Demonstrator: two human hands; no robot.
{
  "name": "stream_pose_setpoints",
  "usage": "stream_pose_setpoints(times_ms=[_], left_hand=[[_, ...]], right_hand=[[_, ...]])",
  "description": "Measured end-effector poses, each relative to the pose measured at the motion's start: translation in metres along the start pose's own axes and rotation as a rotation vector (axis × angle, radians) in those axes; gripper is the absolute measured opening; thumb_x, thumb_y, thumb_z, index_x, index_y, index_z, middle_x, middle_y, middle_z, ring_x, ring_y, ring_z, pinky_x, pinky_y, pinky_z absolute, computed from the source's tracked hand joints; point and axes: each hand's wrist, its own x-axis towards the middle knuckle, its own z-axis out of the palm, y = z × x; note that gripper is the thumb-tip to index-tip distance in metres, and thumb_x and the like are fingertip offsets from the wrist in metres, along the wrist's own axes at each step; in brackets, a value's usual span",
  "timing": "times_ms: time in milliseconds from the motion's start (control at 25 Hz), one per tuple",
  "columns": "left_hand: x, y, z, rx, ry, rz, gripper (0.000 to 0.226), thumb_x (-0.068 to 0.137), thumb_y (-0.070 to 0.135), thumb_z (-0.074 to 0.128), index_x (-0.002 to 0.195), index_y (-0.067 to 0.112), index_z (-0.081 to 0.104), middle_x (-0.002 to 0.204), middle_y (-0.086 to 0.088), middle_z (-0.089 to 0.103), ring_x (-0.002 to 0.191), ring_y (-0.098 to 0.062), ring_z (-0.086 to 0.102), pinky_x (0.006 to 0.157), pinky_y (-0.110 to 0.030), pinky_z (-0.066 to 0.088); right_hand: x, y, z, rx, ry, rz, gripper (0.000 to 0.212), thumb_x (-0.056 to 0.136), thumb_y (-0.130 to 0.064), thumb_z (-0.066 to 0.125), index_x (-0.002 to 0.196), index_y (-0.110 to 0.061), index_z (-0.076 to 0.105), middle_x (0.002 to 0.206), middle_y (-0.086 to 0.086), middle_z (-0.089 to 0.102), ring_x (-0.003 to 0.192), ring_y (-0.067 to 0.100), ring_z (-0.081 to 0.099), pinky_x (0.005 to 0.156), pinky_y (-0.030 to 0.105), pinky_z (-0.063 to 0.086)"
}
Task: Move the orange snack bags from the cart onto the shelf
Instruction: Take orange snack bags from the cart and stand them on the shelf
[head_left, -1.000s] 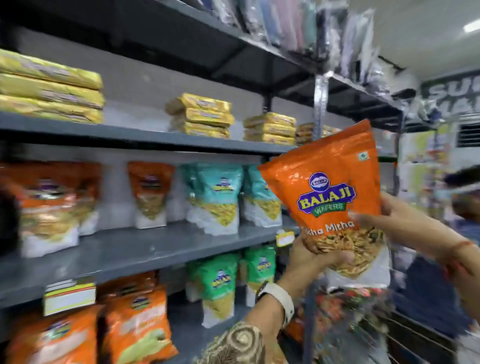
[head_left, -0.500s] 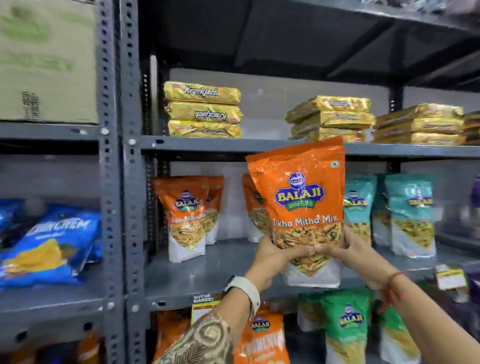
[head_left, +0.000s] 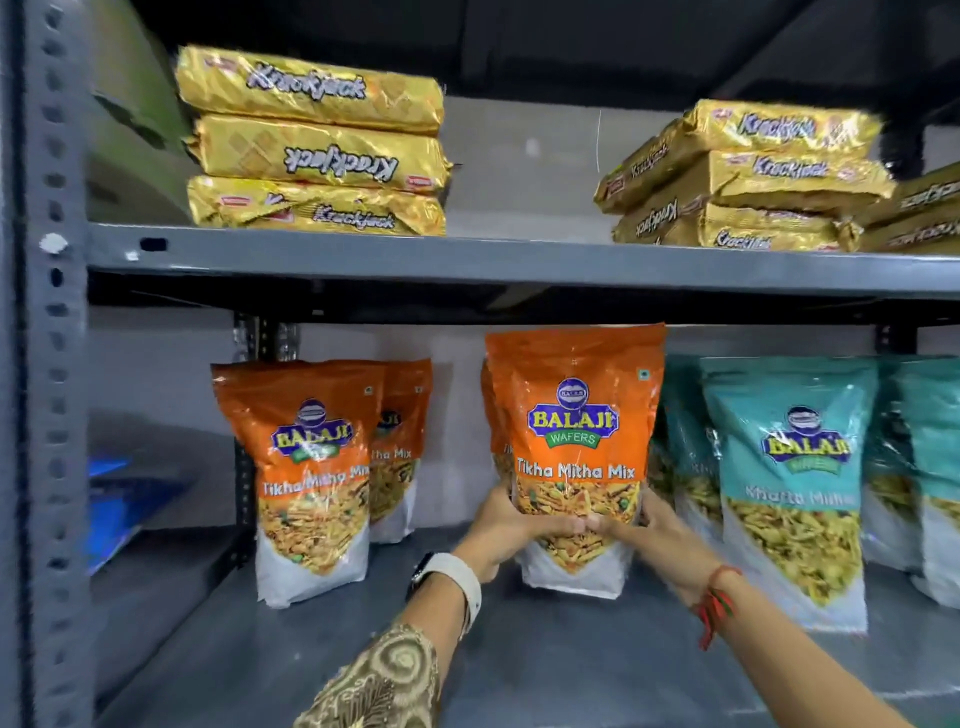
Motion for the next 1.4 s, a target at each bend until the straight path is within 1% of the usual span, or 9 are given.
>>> stream_pose_setpoints(times_ms=[400,560,680,760,840,1000,1160,1280,1400], left_hand=[[0.056,-0.028,0.0,-0.007,-0.135,-0.087,0.05,0.07,0.014,0.084,0.107,0.032,0.055,0.103,0.016,0.067,0.096,-0.003,0.063,0.093,-0.029,0.051],[0.045,-0.022,-0.004,0.016,-0.098,-0.074,0.06,0.068,0.012,0.085,0.119,0.023,0.055,0.123,0.001,0.066,0.109,-0.014,0.062,0.096,-0.033,0.052],[0.016,-0.003,-0.012,-0.007,-0.014,-0.012,0.062,0.072,0.006,0.081,0.125,0.013,0.05,0.122,-0.001,0.062,0.107,-0.013,0.059,0.08,-0.02,0.051],[-0.012,0.013,-0.018,-0.043,0.048,0.035,0.069,0.073,0.005,0.08,0.134,0.013,0.047,0.127,-0.006,0.057,0.114,-0.017,0.054,0.086,-0.022,0.047],[-0.044,0.03,-0.015,-0.084,0.044,0.081,0.07,0.074,0.005,0.08,0.135,0.011,0.048,0.128,-0.009,0.058,0.115,-0.02,0.056,0.084,-0.022,0.047],[-0.112,0.055,0.027,-0.203,-0.098,0.115,0.055,0.079,0.008,0.076,0.128,0.013,0.053,0.122,-0.011,0.063,0.099,-0.015,0.062,0.073,-0.013,0.05],[-0.177,0.079,0.103,-0.274,-0.242,0.122,0.05,0.083,0.01,0.071,0.129,0.012,0.052,0.11,-0.006,0.061,0.088,-0.011,0.058,0.067,-0.018,0.042],[-0.24,0.101,0.178,-0.35,-0.431,0.106,0.049,0.084,0.014,0.07,0.13,0.014,0.053,0.112,-0.005,0.061,0.089,-0.008,0.057,0.069,-0.021,0.042],[-0.31,0.123,0.262,-0.439,-0.671,0.077,0.052,0.08,0.021,0.075,0.127,0.016,0.054,0.112,-0.006,0.059,0.084,-0.012,0.059,0.066,-0.022,0.044]], right_hand=[[0.046,0.051,-0.017,0.125,0.035,0.082,0.085,0.05,-0.036,0.09,0.125,-0.024,0.052,0.116,0.001,0.072,0.109,0.021,0.067,0.101,0.047,0.049],[0.037,0.037,-0.01,0.022,0.127,0.072,0.104,0.042,-0.05,0.09,0.132,-0.024,0.045,0.123,0.002,0.066,0.112,0.019,0.063,0.103,0.047,0.046],[0.02,0.015,-0.002,0.019,0.205,0.049,0.107,0.058,-0.036,0.087,0.145,-0.02,0.026,0.139,0.001,0.05,0.121,0.017,0.05,0.109,0.041,0.038],[-0.003,-0.004,0.007,0.047,0.254,0.03,0.098,0.073,-0.02,0.079,0.15,-0.017,0.017,0.148,0.004,0.038,0.135,0.019,0.038,0.111,0.039,0.032],[-0.042,-0.025,0.017,0.039,0.335,-0.006,0.094,0.075,-0.021,0.077,0.15,-0.018,0.019,0.155,0.009,0.03,0.141,0.022,0.031,0.114,0.039,0.031],[-0.14,-0.067,0.017,-0.007,0.53,-0.077,0.078,0.08,-0.017,0.072,0.146,-0.015,0.029,0.14,0.009,0.045,0.13,0.017,0.044,0.092,0.015,0.045],[-0.248,-0.116,-0.001,-0.075,0.672,-0.113,0.065,0.086,-0.011,0.066,0.142,-0.012,0.034,0.124,0.009,0.049,0.115,0.016,0.051,0.071,-0.002,0.045],[-0.352,-0.155,-0.036,-0.195,0.788,-0.093,0.061,0.086,-0.013,0.065,0.141,-0.012,0.036,0.124,0.013,0.055,0.107,0.015,0.058,0.075,0.009,0.047],[-0.466,-0.194,-0.069,-0.29,0.893,-0.051,0.055,0.089,-0.007,0.06,0.139,-0.005,0.038,0.1,0.004,0.062,0.071,-0.004,0.063,0.06,0.009,0.046]])
